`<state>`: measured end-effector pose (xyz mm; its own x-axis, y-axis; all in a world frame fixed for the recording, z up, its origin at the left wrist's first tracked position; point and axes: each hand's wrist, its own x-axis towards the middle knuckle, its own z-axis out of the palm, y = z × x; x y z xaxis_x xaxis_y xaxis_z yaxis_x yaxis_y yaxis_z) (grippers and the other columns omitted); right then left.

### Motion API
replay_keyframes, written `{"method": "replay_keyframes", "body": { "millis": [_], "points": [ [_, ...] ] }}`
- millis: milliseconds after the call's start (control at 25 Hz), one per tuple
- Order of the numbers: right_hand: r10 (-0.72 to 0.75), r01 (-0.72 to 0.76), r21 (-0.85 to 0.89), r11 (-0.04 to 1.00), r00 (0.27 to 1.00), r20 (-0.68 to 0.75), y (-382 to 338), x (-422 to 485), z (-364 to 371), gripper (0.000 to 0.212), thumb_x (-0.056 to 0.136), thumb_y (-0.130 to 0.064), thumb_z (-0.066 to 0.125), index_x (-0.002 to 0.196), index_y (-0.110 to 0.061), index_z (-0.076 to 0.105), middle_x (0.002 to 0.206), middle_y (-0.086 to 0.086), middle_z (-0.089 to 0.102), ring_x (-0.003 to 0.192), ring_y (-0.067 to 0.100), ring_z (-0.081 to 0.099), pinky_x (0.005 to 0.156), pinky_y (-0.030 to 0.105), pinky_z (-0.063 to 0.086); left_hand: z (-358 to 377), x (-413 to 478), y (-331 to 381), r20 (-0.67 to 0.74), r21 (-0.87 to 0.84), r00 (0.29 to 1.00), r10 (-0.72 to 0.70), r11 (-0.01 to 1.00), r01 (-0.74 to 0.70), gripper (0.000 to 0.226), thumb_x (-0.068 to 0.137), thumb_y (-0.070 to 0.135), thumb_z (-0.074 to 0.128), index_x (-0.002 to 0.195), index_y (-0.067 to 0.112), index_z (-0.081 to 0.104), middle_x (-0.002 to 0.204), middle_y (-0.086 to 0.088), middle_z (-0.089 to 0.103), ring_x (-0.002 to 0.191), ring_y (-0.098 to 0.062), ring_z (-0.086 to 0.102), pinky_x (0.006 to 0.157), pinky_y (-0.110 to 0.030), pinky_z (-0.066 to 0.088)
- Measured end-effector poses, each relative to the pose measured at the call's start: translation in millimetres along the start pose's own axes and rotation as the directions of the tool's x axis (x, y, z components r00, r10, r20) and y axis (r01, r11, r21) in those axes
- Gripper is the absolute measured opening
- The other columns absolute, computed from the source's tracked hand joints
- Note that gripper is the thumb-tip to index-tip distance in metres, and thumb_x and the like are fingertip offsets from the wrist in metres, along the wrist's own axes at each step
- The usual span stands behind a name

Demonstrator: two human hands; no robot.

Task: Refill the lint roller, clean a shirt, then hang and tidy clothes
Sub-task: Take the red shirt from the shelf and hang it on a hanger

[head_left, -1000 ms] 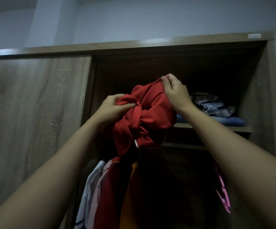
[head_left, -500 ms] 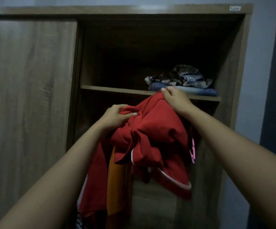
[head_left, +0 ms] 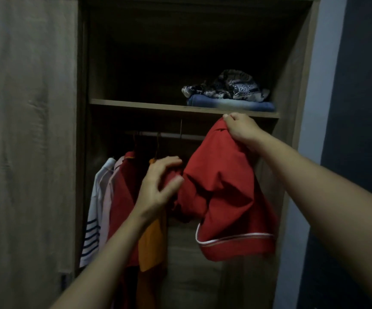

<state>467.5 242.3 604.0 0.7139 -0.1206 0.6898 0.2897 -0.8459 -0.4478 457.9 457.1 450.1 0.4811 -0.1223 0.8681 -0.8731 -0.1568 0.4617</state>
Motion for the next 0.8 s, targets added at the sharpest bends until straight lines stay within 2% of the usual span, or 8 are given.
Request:
{"method": "replay_keyframes", "body": {
  "millis": [120,200,280,360,520,640,720,800],
  "points": [
    [0.071,-0.07,0.052,0.996,0.997,-0.031,-1.5,8.6,-3.3,0.042,0.1,-0.033,0.032,0.113,-0.007,0.061,0.116,0.015,0.062,0.11,0.033,0.055,0.086,0.03,0.04,17.8,-34.3,-14.4,0.09,0.434,0.943,0.32,0.839,-0.327,0.091,0.057,0.079,0.059,0.134,0.038,0.033,0.144,0.006,0.029,0.14,-0.017,0.021,0.111,-0.055,0.016],
    [0.108,-0.107,0.037,0.994,0.994,-0.034,-6.7,12.8,-2.0,0.043,0.1,-0.03,0.03,0.118,-0.005,0.059,0.121,0.017,0.059,0.112,0.033,0.054,0.088,0.03,0.04,34.2,-62.7,-31.8,0.233,0.544,0.797,0.557,0.605,-0.582,0.101,0.056,0.08,0.061,0.141,0.038,0.026,0.146,0.003,0.022,0.143,-0.018,0.015,0.105,-0.066,0.012],
    [0.129,-0.129,0.003,0.992,0.991,-0.035,-13.8,17.0,0.3,0.044,0.101,-0.029,0.027,0.122,-0.003,0.056,0.125,0.021,0.057,0.113,0.036,0.054,0.094,0.033,0.043,47.0,-84.4,-47.7,0.325,0.553,0.723,0.609,0.498,-0.668,0.105,0.061,0.081,0.057,0.147,0.037,0.016,0.15,0.001,0.02,0.144,-0.018,0.014,0.102,-0.07,0.01],
    [0.146,-0.147,-0.022,0.989,0.989,-0.036,-18.6,21.7,4.5,0.045,0.101,-0.029,0.025,0.124,-0.003,0.054,0.127,0.023,0.056,0.113,0.038,0.054,0.096,0.035,0.044,55.2,-89.8,-53.7,0.281,0.563,0.736,0.616,0.516,-0.646,0.086,0.077,0.073,0.049,0.147,0.036,0.016,0.149,-0.001,0.024,0.143,-0.018,0.017,0.1,-0.073,0.013],
    [0.08,-0.083,-0.11,0.99,0.996,-0.036,-22.6,22.8,11.6,0.043,0.101,-0.031,0.029,0.12,-0.004,0.056,0.127,0.021,0.056,0.116,0.036,0.052,0.094,0.033,0.04,43.6,-69.0,-48.5,0.166,0.543,0.689,0.706,0.517,-0.661,0.022,0.1,0.024,0.04,0.118,0.023,0.052,0.123,-0.005,0.05,0.115,-0.02,0.051,0.092,-0.065,0.04],
    [-0.035,0.055,-0.265,0.963,0.996,0.079,-13.6,12.1,21.7,0.04,0.1,-0.031,0.033,0.11,-0.003,0.061,0.123,0.021,0.059,0.114,0.037,0.053,0.092,0.034,0.04,22.0,-51.8,-40.0,0.05,0.444,0.701,0.711,0.613,-0.653,0.02,0.097,0.025,0.048,0.112,0.015,0.057,0.092,-0.008,0.063,0.081,-0.019,0.06,0.068,-0.037,0.055],
    [-0.066,0.143,-0.354,0.924,0.973,0.22,-2.1,-0.8,34.5,0.039,0.1,-0.031,0.035,0.114,-0.005,0.061,0.126,0.021,0.058,0.116,0.036,0.052,0.092,0.033,0.04,13.6,-37.0,-28.4,-0.028,0.447,0.723,0.69,0.656,-0.609,0.024,0.094,0.025,0.053,0.112,0.011,0.058,0.075,-0.009,0.065,0.064,-0.021,0.061,0.056,-0.033,0.051],
    [-0.054,0.205,-0.384,0.9,0.928,0.368,11.7,-16.2,49.3,0.039,0.1,-0.032,0.036,0.117,-0.006,0.06,0.126,0.019,0.059,0.117,0.033,0.053,0.091,0.03,0.04,13.0,-20.0,-14.7,-0.058,0.456,0.768,0.638,0.701,-0.548,0.022,0.091,0.023,0.057,0.106,0.008,0.063,0.075,-0.01,0.069,0.064,-0.023,0.066,0.059,-0.035,0.051]
  ]
}}
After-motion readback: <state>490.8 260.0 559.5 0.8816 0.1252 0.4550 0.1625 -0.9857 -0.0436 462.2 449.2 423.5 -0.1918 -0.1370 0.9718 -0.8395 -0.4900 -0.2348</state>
